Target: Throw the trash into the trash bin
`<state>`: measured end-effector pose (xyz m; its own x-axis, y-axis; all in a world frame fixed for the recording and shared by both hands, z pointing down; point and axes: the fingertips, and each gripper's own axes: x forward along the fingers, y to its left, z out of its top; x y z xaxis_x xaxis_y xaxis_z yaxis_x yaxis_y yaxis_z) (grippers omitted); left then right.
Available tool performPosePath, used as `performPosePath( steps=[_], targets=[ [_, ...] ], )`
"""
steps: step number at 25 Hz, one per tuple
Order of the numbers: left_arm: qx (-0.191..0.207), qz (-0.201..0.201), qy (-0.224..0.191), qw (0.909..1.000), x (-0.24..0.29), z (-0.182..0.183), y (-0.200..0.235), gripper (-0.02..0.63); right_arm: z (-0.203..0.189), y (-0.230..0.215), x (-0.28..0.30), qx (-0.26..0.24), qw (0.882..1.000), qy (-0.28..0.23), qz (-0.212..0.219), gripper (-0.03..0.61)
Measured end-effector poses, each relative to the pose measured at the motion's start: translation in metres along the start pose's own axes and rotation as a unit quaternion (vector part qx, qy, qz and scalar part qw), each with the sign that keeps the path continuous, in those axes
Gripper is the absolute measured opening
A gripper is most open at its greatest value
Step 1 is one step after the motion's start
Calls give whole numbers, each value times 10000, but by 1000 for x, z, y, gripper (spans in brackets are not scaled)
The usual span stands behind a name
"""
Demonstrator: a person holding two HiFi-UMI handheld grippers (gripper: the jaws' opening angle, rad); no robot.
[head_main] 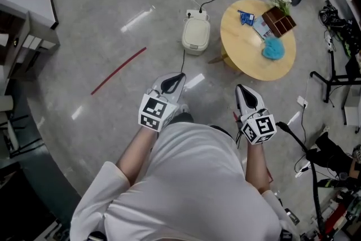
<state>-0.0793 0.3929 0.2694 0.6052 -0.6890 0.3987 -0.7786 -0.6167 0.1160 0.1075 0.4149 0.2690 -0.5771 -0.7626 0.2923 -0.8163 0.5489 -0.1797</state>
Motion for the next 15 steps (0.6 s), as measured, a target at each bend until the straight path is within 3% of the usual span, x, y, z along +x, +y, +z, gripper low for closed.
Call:
performPosePath(
  steps=[8,15],
  targets=[
    [-8,-126,113,9999,0,-5,53,3,5,21,44,16,9999,58,-157,0],
    [-167,-231,287,9992,13,-18,70,3,-1,18,56,90,9994,231,-249,0]
  ],
)
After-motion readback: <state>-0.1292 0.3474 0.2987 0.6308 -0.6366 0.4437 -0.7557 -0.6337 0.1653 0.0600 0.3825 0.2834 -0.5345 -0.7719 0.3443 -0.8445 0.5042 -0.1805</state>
